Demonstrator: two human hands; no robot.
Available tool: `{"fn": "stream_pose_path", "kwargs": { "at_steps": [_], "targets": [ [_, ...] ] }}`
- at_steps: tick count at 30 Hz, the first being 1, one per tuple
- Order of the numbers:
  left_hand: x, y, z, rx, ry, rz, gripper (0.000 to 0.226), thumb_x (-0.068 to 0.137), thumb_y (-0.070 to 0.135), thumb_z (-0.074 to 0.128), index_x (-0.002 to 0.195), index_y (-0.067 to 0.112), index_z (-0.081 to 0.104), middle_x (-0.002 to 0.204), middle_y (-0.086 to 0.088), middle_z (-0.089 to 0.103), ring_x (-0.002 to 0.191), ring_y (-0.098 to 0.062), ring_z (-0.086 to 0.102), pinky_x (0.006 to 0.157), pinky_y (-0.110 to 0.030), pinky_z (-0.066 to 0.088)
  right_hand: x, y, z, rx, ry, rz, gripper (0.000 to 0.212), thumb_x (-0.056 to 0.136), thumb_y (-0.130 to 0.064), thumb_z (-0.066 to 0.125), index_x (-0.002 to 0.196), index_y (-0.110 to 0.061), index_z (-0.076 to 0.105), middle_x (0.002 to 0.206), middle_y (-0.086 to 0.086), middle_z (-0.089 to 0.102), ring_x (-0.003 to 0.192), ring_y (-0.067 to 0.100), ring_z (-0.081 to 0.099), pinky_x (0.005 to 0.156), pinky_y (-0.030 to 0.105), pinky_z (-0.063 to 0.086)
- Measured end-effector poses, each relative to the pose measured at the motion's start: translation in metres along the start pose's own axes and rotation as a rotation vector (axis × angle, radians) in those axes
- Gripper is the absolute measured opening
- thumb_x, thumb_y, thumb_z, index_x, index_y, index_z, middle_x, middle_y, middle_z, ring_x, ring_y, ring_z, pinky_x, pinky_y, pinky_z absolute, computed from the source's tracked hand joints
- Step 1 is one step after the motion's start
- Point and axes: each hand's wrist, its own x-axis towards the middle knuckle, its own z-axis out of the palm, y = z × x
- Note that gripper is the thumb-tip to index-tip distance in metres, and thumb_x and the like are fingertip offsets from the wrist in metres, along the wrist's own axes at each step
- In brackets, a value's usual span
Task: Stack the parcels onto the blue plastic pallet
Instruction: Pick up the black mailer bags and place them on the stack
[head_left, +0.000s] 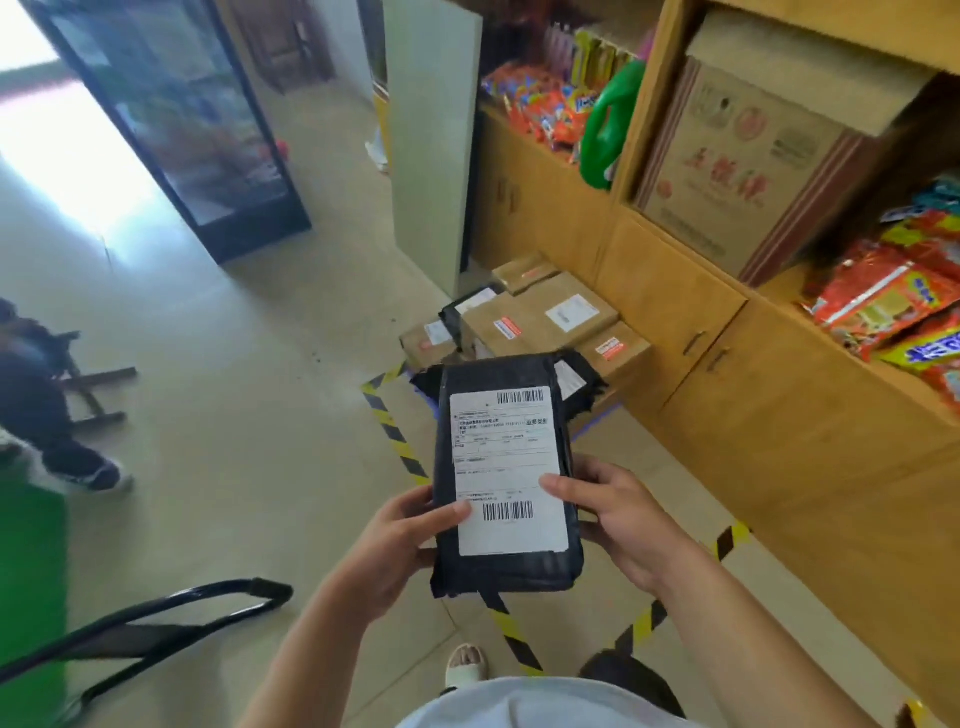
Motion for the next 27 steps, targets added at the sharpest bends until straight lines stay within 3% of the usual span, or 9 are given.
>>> {"fn": "stream_pose_path", "kwargs": {
  "at_steps": [8, 14, 19, 27],
  "targets": [
    [0.063, 0.056, -0.092, -0.03, -0.055, -0.031, 0.051, 0.083, 0.021, 0.073, 0.131, 0.01, 0.059, 0.127, -0.008, 0.068, 0.118, -0.029, 0.064, 0.1, -0.052, 0.049, 0.102, -0.039, 0.057, -0.027, -0.009, 0.053, 0.028, 0.089, -0.018, 0.071, 0.117, -0.015, 0.068, 0.109, -0.001, 0.076, 0.103, 0.018, 0.071, 0.084, 0.037, 0.052],
    [0.158, 0.129, -0.147, 0.011, -0.011, -0.103, 0.042, 0.086, 0.009, 0.069, 0.127, 0.009, 0.061, 0.124, -0.009, 0.069, 0.115, -0.03, 0.065, 0.101, -0.055, 0.048, 0.23, -0.085, 0.076, 0.026, -0.044, 0.108, 0.028, 0.087, -0.016, 0.073, 0.116, -0.013, 0.07, 0.11, 0.002, 0.076, 0.101, 0.02, 0.072, 0.094, 0.044, 0.055],
    [0.237, 0.211, -0.193, 0.068, 0.037, -0.149, 0.045, 0.081, 0.008, 0.071, 0.125, 0.011, 0.061, 0.119, -0.007, 0.071, 0.109, -0.028, 0.068, 0.1, -0.053, 0.049, 0.334, -0.135, 0.1, 0.1, -0.066, 0.166, 0.036, 0.084, -0.023, 0.078, 0.118, -0.017, 0.07, 0.113, 0.001, 0.075, 0.11, 0.025, 0.069, 0.107, 0.052, 0.044],
    [0.358, 0.294, -0.261, 0.029, 0.042, -0.164, 0.048, 0.08, 0.008, 0.071, 0.127, 0.006, 0.06, 0.122, -0.009, 0.07, 0.112, -0.028, 0.067, 0.096, -0.048, 0.051, 0.468, -0.208, 0.133, 0.113, 0.003, 0.161, 0.031, 0.086, -0.022, 0.076, 0.116, -0.017, 0.069, 0.11, -0.001, 0.076, 0.108, 0.023, 0.07, 0.104, 0.048, 0.048]
  ]
}}
